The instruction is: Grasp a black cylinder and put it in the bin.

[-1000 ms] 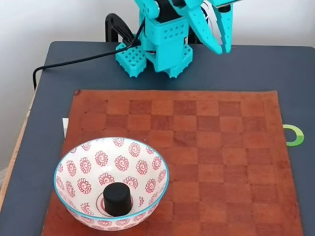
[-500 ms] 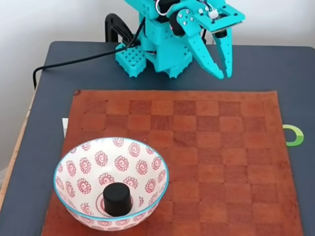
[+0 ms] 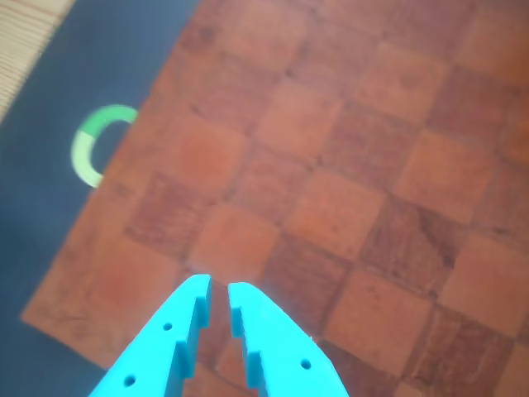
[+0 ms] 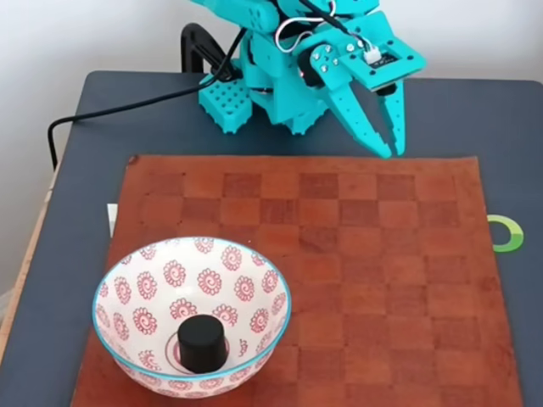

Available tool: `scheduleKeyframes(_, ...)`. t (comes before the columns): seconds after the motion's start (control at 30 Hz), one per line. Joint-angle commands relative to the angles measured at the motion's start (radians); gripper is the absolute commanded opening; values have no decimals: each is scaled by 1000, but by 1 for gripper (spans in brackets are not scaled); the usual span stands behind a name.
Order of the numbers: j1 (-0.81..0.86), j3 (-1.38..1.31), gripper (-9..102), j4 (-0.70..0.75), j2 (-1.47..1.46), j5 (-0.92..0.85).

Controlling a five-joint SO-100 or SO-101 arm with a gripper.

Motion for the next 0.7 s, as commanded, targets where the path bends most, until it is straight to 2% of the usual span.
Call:
scheduleKeyframes(0.0, -8, 11, 0, 0, 51, 6)
scheduleKeyframes(0.67, -38, 57, 1, -12, 49, -11)
